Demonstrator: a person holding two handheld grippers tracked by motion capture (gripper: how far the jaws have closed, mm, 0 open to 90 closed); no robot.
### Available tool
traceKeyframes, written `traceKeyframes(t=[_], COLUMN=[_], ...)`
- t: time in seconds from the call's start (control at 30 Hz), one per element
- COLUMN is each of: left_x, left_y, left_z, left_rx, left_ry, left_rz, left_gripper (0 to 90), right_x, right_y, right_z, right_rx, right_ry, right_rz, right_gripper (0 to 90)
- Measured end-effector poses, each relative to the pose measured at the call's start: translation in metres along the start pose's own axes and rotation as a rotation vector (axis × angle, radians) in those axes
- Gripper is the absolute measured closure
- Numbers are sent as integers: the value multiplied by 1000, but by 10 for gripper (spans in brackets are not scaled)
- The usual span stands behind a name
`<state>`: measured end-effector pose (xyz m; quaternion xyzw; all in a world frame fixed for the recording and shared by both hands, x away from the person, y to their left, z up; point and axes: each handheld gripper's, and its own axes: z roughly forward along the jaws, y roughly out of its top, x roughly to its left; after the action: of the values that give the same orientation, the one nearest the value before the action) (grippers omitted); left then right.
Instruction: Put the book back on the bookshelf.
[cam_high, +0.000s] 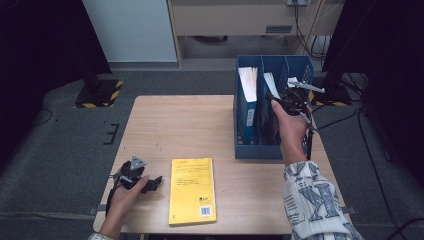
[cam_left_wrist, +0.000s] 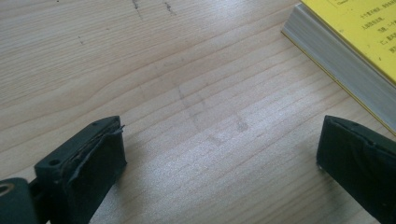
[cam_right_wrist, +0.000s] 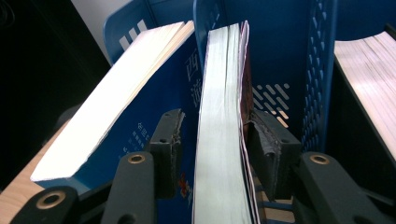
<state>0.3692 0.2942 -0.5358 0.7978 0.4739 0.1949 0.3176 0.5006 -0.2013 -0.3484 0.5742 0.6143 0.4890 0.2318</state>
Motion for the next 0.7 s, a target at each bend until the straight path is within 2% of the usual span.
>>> traceKeyframes(t=[0.1,0.3,0.6,0.7], left_x=[0,0,0,0], left_y=[0,0,0,0], left_z=[0,0,0,0], left_rx=[0,0,0,-1], left_ry=[-1,-1,-3,-4], left_rz=[0,1,2,2], left_gripper=[4,4,4,4], right_x=[1,1,4,5], right_y=[4,6,5,6], right_z=[2,4,10,11], right_rx=[19,43,66,70], right_ry=[-6,-12,-27,-36], right_rz=[-14,-14,-30,-42], right_gripper=[571,633,630,657])
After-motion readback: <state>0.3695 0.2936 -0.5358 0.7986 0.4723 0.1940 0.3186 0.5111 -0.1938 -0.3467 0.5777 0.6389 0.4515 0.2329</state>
